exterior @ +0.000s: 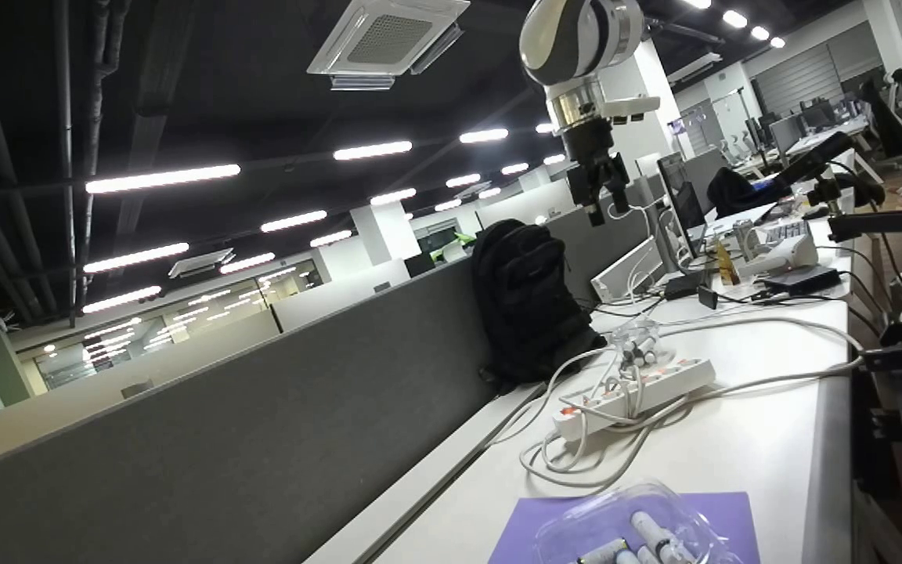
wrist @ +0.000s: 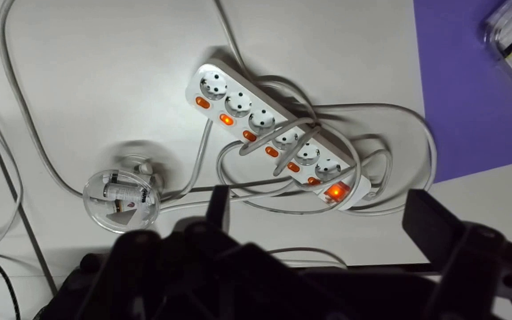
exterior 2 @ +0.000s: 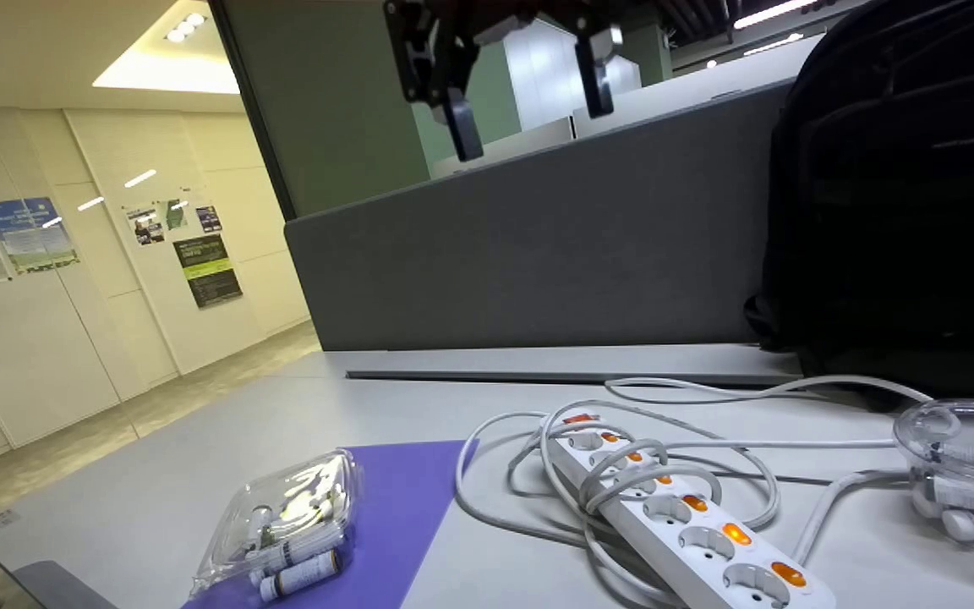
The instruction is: Turn off the second switch from the right of the adaptor.
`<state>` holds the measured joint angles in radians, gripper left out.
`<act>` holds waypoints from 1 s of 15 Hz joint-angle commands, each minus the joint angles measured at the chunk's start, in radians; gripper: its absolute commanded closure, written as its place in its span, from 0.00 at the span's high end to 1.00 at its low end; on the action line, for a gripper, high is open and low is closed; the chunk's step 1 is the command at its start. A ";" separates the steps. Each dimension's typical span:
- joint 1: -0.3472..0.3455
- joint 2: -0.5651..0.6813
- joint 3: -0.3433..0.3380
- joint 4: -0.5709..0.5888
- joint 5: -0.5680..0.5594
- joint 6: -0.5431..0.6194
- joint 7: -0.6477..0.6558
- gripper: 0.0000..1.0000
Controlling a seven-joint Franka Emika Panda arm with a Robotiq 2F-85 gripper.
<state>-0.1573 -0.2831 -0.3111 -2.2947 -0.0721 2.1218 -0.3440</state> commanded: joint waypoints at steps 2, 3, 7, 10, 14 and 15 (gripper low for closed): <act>-0.007 0.217 -0.004 0.173 0.102 -0.017 -0.044 1.00; -0.019 0.122 0.017 0.076 0.067 0.013 -0.022 1.00; -0.026 0.219 0.023 0.145 0.092 0.011 -0.034 1.00; -0.033 0.242 0.019 0.161 0.095 0.016 -0.024 1.00; -0.059 0.348 0.015 0.199 0.121 0.064 -0.019 1.00; -0.067 0.376 0.017 0.205 0.127 0.092 -0.017 1.00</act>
<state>-0.1951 -0.0014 -0.3056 -2.1433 0.0299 2.1705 -0.3764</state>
